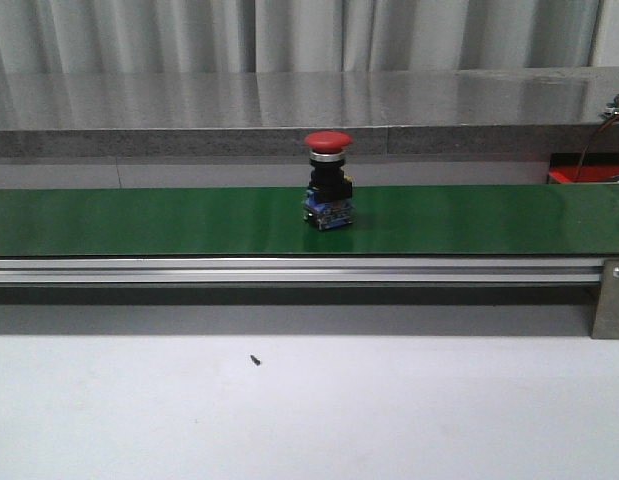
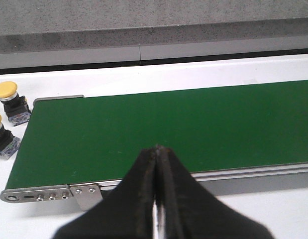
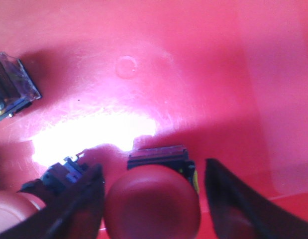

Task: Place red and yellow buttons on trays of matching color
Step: 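Carry the red button into the red tray and open the right gripper, then lower the right gripper over the second red button on the belt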

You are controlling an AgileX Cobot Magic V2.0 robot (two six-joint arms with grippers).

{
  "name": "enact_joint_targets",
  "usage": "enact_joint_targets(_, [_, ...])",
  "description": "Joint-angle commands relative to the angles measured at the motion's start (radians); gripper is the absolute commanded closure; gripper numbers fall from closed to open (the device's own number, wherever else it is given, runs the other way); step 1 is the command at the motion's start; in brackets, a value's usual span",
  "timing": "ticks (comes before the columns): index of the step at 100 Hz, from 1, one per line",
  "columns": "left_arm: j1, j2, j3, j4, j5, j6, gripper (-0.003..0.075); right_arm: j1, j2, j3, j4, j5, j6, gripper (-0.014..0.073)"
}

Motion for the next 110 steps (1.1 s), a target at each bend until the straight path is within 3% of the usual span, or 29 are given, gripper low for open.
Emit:
enact_joint_targets(1, [-0.007, -0.005, -0.027, -0.016, -0.073, -0.001, 0.0740, -0.005, -0.070, -0.041, 0.014, -0.027, -0.009, 0.0071])
enact_joint_targets(21, [-0.007, -0.005, -0.027, -0.016, -0.073, -0.001, 0.0740, -0.005, -0.126, -0.106, 0.025, 0.022, -0.009, 0.0049])
enact_joint_targets(44, [-0.007, -0.005, -0.027, -0.016, -0.069, -0.001, 0.0740, 0.032, -0.268, -0.110, 0.127, 0.087, -0.062, 0.0049])
enact_joint_targets(76, [-0.007, -0.005, -0.027, -0.016, -0.069, -0.001, 0.0740, 0.251, -0.441, -0.023, 0.134, 0.146, -0.117, 0.0050])
enact_joint_targets(110, [-0.007, -0.005, -0.027, -0.016, -0.044, -0.001, 0.0740, 0.464, -0.505, 0.115, 0.099, 0.226, -0.118, 0.0050])
